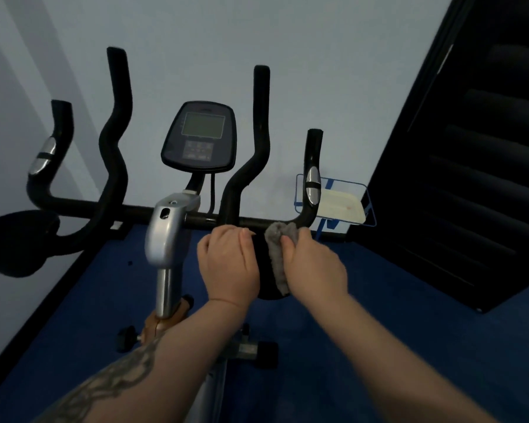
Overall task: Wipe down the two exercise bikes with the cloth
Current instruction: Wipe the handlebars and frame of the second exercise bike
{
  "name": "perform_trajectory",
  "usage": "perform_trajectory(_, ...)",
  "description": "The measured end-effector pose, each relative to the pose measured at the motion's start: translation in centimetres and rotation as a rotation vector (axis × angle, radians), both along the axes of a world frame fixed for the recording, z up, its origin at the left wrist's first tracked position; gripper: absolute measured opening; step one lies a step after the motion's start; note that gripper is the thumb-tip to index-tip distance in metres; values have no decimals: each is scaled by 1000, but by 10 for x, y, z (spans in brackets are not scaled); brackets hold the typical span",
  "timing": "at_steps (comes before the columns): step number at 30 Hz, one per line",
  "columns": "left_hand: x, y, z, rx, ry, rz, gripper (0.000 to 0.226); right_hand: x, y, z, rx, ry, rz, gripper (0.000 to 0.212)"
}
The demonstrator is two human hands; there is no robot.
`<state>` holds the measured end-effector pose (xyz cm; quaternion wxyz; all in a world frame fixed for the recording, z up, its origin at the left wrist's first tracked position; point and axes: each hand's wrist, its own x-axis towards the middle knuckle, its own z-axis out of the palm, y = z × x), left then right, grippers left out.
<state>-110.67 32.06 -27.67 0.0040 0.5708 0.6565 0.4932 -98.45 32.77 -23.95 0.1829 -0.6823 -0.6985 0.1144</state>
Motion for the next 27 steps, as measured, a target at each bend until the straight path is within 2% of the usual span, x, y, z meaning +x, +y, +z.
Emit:
perform_trajectory(3,-1,0,0,7,2,12,48,-13,33,23,-153,43,102,34)
perform_trajectory(5,-1,-1,-1,3,18,9,47,-14,29,21,-102,44,116,36)
perform_trajectory(7,-1,0,0,1,18,-3,47,-8,3,3,39,88,42,38)
perform_trajectory(8,-1,0,0,-3,12,-8,47,-5,-13,-6,114,108,11,36)
perform_trajectory(10,-1,3,1,5,10,-8,46,1,-28,-15,131,152,-18,28)
perform_trajectory(14,0,2,1,5,15,10,46,-6,11,1,-21,22,28,36)
perform_trajectory(16,1,1,3,-8,7,9,46,-12,22,10,-61,35,61,40)
perform_trajectory(20,2,-1,5,-33,-12,6,49,-5,-12,-9,124,206,11,29)
perform_trajectory(22,2,-1,6,-53,-15,1,50,-1,-30,-18,186,226,-2,24)
perform_trajectory(24,2,-1,5,-74,-17,6,52,2,-18,-14,115,180,3,24)
perform_trajectory(27,2,0,6,-90,-18,19,57,-5,20,8,-86,69,70,38)
